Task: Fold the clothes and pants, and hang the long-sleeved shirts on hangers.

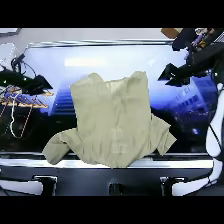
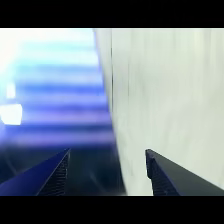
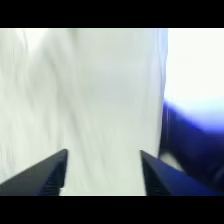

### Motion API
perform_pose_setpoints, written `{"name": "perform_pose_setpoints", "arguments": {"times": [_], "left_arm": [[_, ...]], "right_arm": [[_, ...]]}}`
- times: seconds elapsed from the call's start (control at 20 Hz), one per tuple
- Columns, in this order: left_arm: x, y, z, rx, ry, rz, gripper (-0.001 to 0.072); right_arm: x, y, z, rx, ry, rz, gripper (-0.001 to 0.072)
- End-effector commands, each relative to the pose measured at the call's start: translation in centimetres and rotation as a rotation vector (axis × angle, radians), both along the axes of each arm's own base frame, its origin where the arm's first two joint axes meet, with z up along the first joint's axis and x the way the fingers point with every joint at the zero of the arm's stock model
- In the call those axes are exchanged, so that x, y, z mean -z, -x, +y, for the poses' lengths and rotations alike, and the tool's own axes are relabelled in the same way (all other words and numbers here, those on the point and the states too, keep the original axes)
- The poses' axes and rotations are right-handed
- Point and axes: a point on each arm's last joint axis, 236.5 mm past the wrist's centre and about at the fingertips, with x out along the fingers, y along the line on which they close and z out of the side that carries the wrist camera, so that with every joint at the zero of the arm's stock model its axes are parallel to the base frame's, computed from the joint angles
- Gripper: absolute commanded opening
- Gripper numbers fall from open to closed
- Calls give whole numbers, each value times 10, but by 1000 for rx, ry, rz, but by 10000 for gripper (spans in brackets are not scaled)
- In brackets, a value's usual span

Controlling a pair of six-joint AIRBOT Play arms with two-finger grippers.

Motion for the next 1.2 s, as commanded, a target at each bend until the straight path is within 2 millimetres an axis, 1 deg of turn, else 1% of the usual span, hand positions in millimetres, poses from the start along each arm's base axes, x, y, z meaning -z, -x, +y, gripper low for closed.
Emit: {"name": "perform_pose_setpoints", "arguments": {"times": [0.0, 0.15, 0.2, 0.25, 0.3, 0.35, 0.4, 0.5, 0.65, 0.7, 0.8, 1.0, 1.1, 1.15], "left_arm": [[20, 87, -15, -15, 62, 148, 694], [52, 172, -43, -33, 90, 243, 693], [60, 200, -53, -50, 109, 276, 693], [64, 221, -65, -53, 145, 287, 693], [66, 240, -78, -56, 186, 287, 692], [66, 254, -88, -59, 224, 277, 692], [65, 266, -98, -63, 257, 260, 692], [66, 282, -105, -94, 280, 240, 692], [66, 295, -108, -109, 277, 192, 692], [65, 297, -109, -109, 275, 180, 692], [65, 298, -109, -120, 279, 188, 692], [65, 301, -110, -129, 285, 209, 692], [65, 305, -111, -121, 287, 222, 692], [65, 306, -111, -119, 288, 226, 692]], "right_arm": [[10, 73, 6, -66, -25, 152, 563], [51, 147, 20, -50, -63, 309, 563], [65, 177, 25, -43, -75, 359, 562], [76, 204, 30, -32, -86, 404, 562], [87, 231, 35, -20, -93, 434, 561], [97, 252, 39, 3, -99, 450, 561], [106, 269, 42, 42, -103, 459, 561], [124, 290, 48, 142, -121, 472, 563], [154, 312, 60, 222, -173, 537, 564], [160, 315, 63, 240, -192, 544, 563], [169, 312, 61, 261, -185, 520, 559], [183, 288, 40, 333, -111, 415, 558], [191, 285, 37, 363, -104, 436, 558], [196, 285, 39, 371, -115, 461, 558]]}}
